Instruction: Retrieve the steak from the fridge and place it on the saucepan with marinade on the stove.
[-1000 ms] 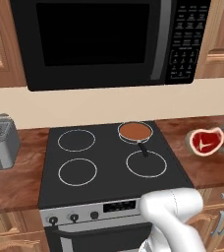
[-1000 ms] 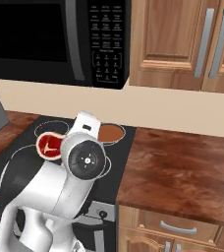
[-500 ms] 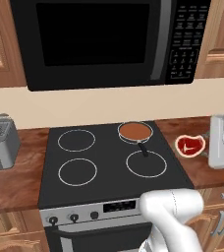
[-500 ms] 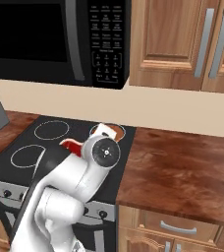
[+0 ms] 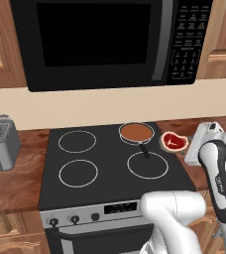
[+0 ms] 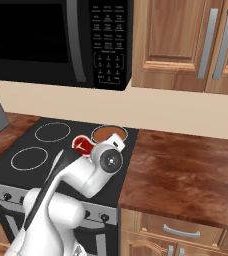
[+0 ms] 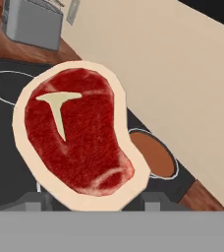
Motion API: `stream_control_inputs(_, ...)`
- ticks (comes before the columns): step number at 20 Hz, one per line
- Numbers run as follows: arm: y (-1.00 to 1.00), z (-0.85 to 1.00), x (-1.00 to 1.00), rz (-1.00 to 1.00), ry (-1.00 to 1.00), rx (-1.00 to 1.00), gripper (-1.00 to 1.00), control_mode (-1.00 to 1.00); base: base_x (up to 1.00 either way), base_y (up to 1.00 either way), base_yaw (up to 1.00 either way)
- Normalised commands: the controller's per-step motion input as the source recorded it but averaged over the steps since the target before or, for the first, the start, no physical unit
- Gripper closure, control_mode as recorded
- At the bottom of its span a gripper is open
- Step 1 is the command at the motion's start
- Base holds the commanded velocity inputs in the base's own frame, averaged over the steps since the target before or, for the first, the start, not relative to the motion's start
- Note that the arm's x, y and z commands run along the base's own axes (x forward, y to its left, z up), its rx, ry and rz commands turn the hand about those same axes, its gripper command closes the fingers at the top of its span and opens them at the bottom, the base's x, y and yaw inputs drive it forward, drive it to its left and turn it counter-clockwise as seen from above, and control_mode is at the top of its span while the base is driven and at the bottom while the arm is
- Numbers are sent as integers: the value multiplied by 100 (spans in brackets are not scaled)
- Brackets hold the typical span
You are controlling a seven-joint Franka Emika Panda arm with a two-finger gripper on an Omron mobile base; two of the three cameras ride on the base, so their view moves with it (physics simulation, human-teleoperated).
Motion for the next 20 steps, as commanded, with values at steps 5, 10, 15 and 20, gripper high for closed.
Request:
stream_control_inputs(5, -15, -1, 75, -4, 16, 5, 100, -100, 0, 0, 0)
stream_control_inputs(10, -23, 0, 65, 0, 20, 1, 100, -100, 0, 0, 0)
stream_control_inputs(15, -40, 0, 56, 1, 20, 0, 100, -100, 0, 0, 0)
stream_control_inputs(20, -20, 0, 62, 3, 16, 0, 100, -100, 0, 0, 0)
